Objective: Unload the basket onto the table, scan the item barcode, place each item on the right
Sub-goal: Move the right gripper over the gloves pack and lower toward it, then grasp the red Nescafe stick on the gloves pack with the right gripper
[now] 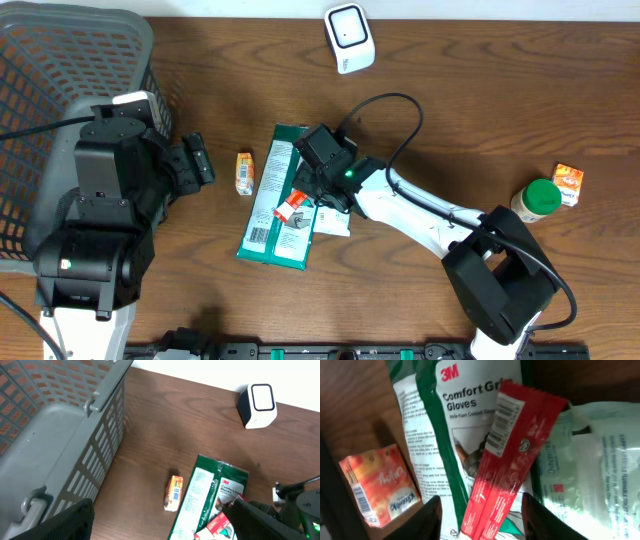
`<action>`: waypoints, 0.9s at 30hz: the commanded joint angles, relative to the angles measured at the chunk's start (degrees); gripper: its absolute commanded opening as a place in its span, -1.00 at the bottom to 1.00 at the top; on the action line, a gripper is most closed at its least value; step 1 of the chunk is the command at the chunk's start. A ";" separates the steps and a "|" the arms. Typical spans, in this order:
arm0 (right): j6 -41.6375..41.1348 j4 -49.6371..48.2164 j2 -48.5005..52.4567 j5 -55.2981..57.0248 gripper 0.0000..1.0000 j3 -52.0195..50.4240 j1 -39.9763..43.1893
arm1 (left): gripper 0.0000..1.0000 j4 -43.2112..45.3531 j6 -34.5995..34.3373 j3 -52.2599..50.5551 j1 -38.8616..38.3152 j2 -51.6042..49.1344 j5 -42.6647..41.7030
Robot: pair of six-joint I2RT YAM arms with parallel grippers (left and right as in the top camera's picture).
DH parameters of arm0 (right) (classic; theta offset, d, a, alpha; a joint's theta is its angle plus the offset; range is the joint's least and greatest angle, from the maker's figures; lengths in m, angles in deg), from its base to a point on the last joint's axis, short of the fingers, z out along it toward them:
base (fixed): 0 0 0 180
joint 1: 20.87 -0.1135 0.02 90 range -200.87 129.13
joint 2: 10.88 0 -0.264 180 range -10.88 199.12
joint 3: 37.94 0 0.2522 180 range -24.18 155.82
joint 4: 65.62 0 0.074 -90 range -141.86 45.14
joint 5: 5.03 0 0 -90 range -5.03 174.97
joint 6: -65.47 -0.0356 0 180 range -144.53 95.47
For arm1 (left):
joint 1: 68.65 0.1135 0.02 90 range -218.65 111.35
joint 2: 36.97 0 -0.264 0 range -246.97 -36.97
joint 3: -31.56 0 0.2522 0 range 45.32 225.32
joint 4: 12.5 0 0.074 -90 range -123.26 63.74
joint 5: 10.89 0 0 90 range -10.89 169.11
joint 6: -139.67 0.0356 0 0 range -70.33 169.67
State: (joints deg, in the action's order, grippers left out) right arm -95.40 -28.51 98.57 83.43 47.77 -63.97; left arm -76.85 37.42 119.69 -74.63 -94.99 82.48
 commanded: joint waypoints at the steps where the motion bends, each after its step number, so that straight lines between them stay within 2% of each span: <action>1: -3.78 0.17 0.68 3.21 0.01 -0.50 -1.18 | 0.74 0.02 -0.33 0.55 0.35 0.02 0.35; 10: -4.98 -0.72 3.13 4.72 -0.02 -0.50 -2.23 | 0.74 0.02 -0.33 0.55 0.35 0.02 0.33; 14: -5.31 -1.18 5.03 5.46 -0.31 -0.50 -2.43 | 0.74 0.02 -0.33 0.55 0.35 0.02 0.33; 19: -2.29 -0.17 5.20 7.89 -0.92 -0.48 -1.92 | 0.74 0.02 -0.33 0.55 0.35 0.02 0.33; 20: -1.11 -0.17 5.16 7.85 -0.98 -0.48 -1.84 | 0.74 0.02 -0.33 0.55 0.35 0.02 0.33; 27: 12.41 -0.13 -1.14 10.08 -0.98 -0.48 -1.18 | 0.74 0.02 -0.33 0.55 0.35 0.02 0.33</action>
State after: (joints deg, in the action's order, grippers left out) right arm -91.27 -28.90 102.11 89.64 47.68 -65.74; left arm -76.85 37.42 119.69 -74.63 -94.99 82.48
